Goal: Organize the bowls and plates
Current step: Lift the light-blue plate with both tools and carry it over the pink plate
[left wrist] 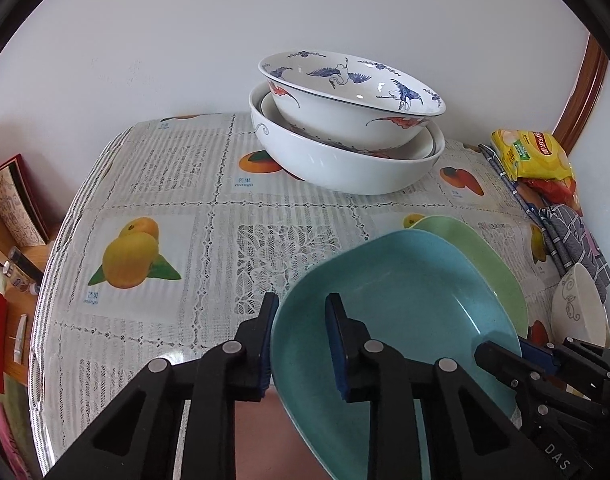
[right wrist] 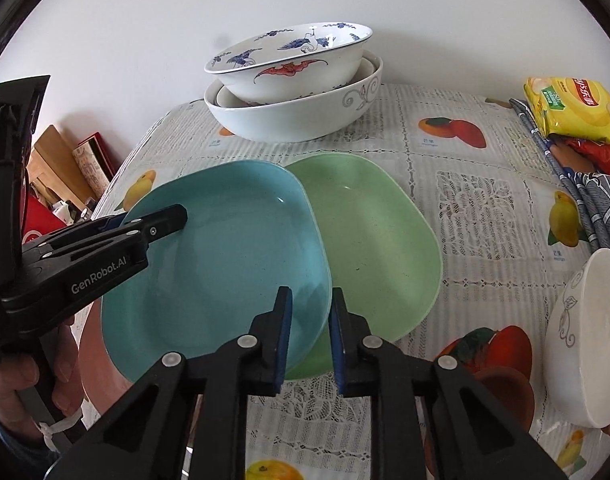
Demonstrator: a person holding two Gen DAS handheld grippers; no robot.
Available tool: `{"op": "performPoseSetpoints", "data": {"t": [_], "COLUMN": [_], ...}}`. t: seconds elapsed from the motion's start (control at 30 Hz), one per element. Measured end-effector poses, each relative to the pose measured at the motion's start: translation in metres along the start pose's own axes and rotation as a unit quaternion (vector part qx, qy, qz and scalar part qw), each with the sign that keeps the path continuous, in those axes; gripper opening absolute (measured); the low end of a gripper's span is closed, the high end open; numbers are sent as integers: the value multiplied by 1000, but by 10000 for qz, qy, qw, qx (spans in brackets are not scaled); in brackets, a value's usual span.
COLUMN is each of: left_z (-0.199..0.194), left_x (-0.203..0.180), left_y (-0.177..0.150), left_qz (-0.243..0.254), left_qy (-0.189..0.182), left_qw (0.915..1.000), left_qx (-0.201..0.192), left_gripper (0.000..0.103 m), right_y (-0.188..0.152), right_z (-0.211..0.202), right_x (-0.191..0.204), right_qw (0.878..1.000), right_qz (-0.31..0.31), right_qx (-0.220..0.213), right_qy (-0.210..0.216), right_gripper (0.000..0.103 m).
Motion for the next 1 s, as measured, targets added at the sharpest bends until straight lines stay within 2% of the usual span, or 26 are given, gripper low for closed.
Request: {"op": "performPoseSetpoints", "data": {"t": [0.23, 0.6, 1.0], "left_z": [-9, -27, -59], "left_x": [2, -5, -26], "left_y": [-2, -6, -11], "left_qz": [-86, -163, -145], "left_qy": [-108, -160, -255], "left_qw": [9999, 9996, 9990], "left_qx": [-77, -172, -328], "left_gripper": [14, 13, 13], "right_y": [2, 4, 6], "right_z": [3, -17, -59], "right_x": [-8, -15, -20], "right_qw": [10000, 9994, 9987], "right_qz": [75, 293, 213], "right_qx": [-18, -189, -453], "right_qy": [-46, 75, -43], "right_gripper": [10, 9, 9]}}
Point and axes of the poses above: each gripper's, at about its wrist camera, not at the fingertips, and z roughly the way its jaws point, x to its left, y to its top, the point moved 7 cm from there along z, roughly the way its jaws point, and after that the axes turned 5 degrees about -x, right-handed, at the moved point
